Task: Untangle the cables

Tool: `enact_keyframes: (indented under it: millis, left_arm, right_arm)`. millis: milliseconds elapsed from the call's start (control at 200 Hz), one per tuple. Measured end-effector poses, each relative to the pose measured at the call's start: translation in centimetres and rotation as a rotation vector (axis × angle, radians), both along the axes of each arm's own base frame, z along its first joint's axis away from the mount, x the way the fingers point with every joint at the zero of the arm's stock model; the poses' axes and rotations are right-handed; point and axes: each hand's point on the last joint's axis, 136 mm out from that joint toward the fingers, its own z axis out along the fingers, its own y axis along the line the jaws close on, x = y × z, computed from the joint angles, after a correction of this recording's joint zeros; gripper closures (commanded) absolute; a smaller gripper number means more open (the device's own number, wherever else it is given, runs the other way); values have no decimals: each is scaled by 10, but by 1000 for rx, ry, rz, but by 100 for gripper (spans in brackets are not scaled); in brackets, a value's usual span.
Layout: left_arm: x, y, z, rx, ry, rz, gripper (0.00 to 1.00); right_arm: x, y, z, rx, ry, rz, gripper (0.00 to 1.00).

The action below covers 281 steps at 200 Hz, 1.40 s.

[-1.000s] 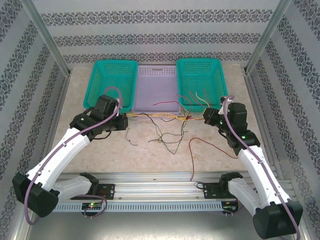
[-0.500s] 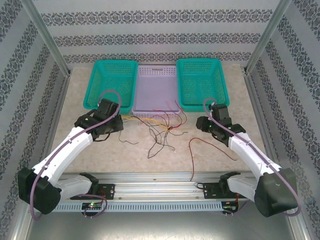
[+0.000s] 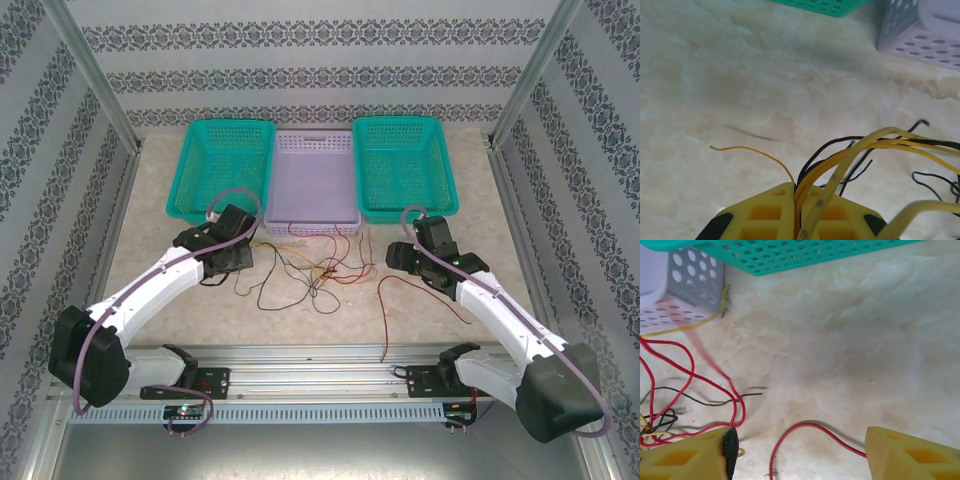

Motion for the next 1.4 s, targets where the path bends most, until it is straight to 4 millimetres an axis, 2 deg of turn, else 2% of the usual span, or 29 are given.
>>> enact_keyframes:
  millis: [170, 275, 415, 555, 829, 1019, 1159, 1229, 1324, 1404]
  left_arm:
    - [-3, -3, -18, 29, 42, -2, 100]
    - [-1, -5, -27, 33, 56, 1, 100]
    - [5, -10, -41, 36, 83, 7, 100]
    - [18, -19, -51, 37, 102, 7, 100]
    - [57, -43, -48, 6, 69, 2, 100]
    - [63, -45, -50, 15, 70, 4, 100]
    - [64, -40, -41, 31, 37, 15, 100]
    - [62, -36, -32, 28, 11, 20, 100]
    - [59, -32, -19, 18, -27, 25, 100]
    - [55, -28, -12, 16, -55, 28, 100]
  right_arm:
    - [-4, -9, 6, -41, -21, -39, 27]
    - [-8, -9, -7, -48, 25, -54, 28]
    - [-23, -3, -31, -88, 89, -39, 27]
    - [-28, 0, -47, -109, 131, -63, 29]
    - [-31, -5, -77, -144, 231, -147, 32]
    - [-32, 0, -86, -140, 252, -162, 36]
    - [-33, -1, -89, -147, 262, -168, 39]
    - [-32, -1, -89, -147, 260, -166, 44]
    - [-29, 0, -92, -154, 260, -162, 61]
    - [-25, -1, -94, -164, 266, -166, 66]
